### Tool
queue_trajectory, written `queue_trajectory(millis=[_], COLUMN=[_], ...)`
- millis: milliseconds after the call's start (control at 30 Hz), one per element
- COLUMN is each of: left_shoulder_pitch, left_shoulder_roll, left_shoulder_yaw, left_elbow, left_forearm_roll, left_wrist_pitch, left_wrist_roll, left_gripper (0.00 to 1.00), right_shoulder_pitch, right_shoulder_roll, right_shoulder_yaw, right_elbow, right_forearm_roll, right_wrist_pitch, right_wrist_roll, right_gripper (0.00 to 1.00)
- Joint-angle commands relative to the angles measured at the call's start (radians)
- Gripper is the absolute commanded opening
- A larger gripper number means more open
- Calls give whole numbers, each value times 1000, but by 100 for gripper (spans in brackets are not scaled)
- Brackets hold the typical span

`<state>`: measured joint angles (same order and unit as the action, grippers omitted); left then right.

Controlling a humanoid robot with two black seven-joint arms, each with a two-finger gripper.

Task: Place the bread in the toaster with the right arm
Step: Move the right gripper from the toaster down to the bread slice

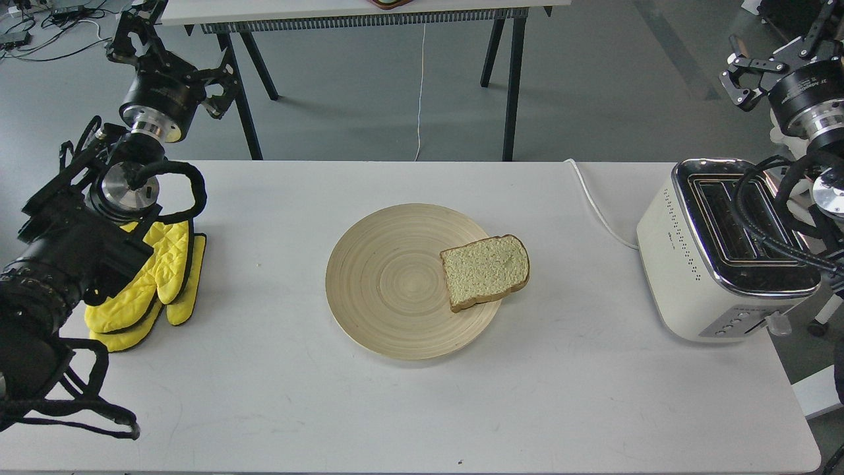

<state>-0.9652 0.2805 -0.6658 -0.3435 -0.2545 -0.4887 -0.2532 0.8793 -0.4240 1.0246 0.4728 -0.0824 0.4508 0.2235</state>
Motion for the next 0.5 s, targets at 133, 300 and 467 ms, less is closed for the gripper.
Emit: queue_trajectory(millis=[133,300,467], left_shoulder_pitch=[2,2,2], left_shoulder_roll=[3,3,2], left_shoulder_yaw=[0,0,0], left_elbow=[1,1,1], left_forearm_roll=[0,-2,-2], left_wrist_pitch=[0,0,0], left_wrist_roll=[0,0,0], left_gripper=[100,100,100], right_shoulder_pitch=[-2,12,37], right_shoulder_roll=[5,-16,-145], right_shoulder_yaw=[-17,-124,-308], right_elbow=[9,85,332], right_forearm_roll=[-2,-19,-108], right_wrist_pitch=[0,-6,-177], right_wrist_roll=[8,13,11], right_gripper=[100,99,99])
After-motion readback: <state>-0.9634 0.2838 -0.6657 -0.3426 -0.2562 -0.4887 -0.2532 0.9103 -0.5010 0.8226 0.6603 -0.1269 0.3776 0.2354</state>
